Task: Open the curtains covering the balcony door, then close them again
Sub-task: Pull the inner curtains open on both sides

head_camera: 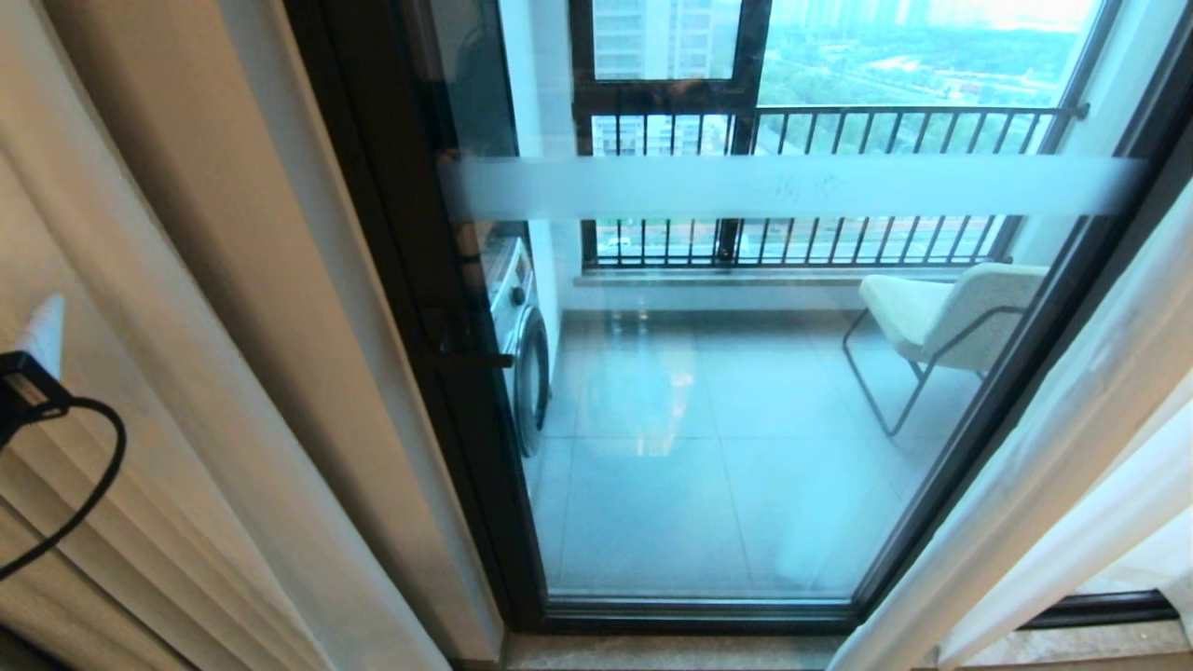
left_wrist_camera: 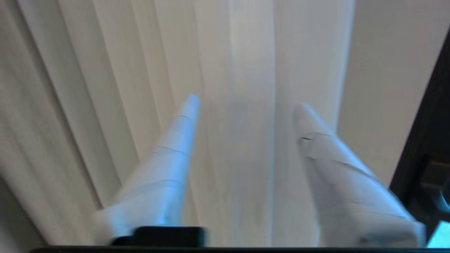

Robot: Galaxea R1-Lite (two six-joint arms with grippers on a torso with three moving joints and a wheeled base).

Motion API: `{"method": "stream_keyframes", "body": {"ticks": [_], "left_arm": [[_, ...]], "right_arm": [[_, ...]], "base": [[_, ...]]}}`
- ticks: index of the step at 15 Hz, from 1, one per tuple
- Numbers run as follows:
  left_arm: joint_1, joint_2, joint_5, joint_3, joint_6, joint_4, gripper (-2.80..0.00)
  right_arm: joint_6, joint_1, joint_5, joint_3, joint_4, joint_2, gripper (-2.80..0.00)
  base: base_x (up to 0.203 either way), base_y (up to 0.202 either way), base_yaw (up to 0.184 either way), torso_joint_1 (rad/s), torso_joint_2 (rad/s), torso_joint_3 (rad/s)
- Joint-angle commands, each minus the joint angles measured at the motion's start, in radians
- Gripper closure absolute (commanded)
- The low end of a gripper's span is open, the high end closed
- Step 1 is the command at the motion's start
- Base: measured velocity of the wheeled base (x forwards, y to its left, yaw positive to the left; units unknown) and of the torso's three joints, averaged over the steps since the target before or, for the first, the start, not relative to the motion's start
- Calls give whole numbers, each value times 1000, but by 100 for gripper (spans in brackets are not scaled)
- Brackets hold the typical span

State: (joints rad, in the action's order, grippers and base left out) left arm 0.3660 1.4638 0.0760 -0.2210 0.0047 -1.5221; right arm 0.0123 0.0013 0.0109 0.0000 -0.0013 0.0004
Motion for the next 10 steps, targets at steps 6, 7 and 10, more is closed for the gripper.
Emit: {"method": "stream_keyframes", "body": {"ticks": [6, 7, 10], "left_arm": [[1, -164, 2, 150, 3, -6, 0], [1, -196, 2, 167, 3, 9, 0], [-1, -336, -2, 182, 3, 156, 0]], "right_arm": [[0, 0, 0, 0, 0, 0, 0], [0, 0, 0, 0, 0, 0, 0], [0, 0, 0, 0, 0, 0, 0]], "base": [[0, 0, 0, 0, 0, 0], [0, 0, 0, 0, 0, 0], [0, 0, 0, 0, 0, 0]]}}
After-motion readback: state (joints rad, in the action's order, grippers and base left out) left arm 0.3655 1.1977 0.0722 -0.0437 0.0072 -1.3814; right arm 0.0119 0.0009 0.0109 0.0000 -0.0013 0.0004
